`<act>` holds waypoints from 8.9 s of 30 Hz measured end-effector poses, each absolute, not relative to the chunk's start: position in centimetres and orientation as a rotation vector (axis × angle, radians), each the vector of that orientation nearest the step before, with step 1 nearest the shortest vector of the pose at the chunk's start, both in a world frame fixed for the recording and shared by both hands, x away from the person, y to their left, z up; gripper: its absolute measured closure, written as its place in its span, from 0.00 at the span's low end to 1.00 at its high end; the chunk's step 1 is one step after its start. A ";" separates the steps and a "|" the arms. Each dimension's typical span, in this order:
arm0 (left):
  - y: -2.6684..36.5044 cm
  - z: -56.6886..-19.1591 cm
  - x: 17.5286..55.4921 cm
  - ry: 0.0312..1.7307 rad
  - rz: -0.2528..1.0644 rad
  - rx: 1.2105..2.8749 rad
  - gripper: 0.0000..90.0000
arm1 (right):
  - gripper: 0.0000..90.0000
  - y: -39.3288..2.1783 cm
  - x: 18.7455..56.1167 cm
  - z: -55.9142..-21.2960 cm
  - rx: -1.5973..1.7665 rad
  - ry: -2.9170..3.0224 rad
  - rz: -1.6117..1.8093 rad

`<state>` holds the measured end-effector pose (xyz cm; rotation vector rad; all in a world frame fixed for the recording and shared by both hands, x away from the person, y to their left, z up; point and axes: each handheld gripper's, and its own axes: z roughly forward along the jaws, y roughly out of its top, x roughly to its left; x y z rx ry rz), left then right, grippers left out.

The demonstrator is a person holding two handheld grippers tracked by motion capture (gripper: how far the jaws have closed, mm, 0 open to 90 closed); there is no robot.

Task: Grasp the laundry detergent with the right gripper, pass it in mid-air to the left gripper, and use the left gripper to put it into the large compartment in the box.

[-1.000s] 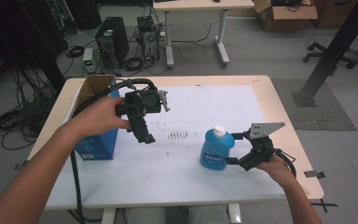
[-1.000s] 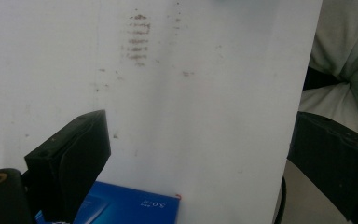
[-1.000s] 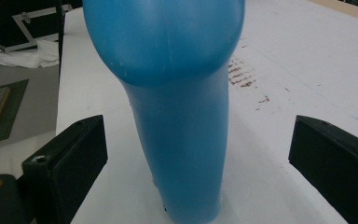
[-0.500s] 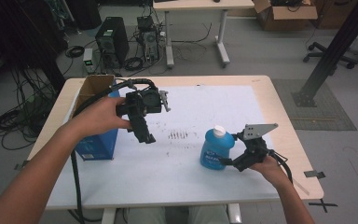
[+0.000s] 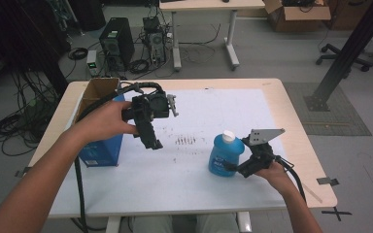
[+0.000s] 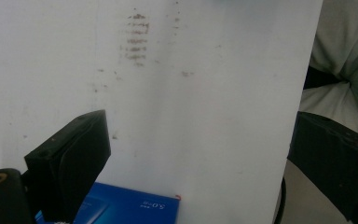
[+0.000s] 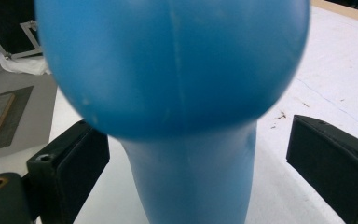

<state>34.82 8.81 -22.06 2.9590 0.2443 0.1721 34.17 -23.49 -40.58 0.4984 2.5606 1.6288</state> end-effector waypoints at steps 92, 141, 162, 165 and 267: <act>6.2 -18.2 33.2 0.163 0.245 2.947 0.07 | 0.48 -22.9 32.6 -33.3 0.303 2.587 1.572; 3.6 -15.2 31.0 0.026 0.199 2.959 0.07 | 0.48 -13.0 33.6 -29.4 -0.012 2.701 1.624; 2.9 -16.5 31.7 0.016 0.180 2.960 0.07 | 0.48 -11.5 33.7 -28.9 -0.047 2.708 1.610; 2.7 -16.9 31.8 0.014 0.173 2.967 0.07 | 0.48 -11.6 33.7 -28.8 -0.041 2.711 1.613; 5.2 -11.8 33.6 0.695 0.353 2.981 0.42 | 0.15 -24.7 33.7 -26.4 0.328 2.811 1.026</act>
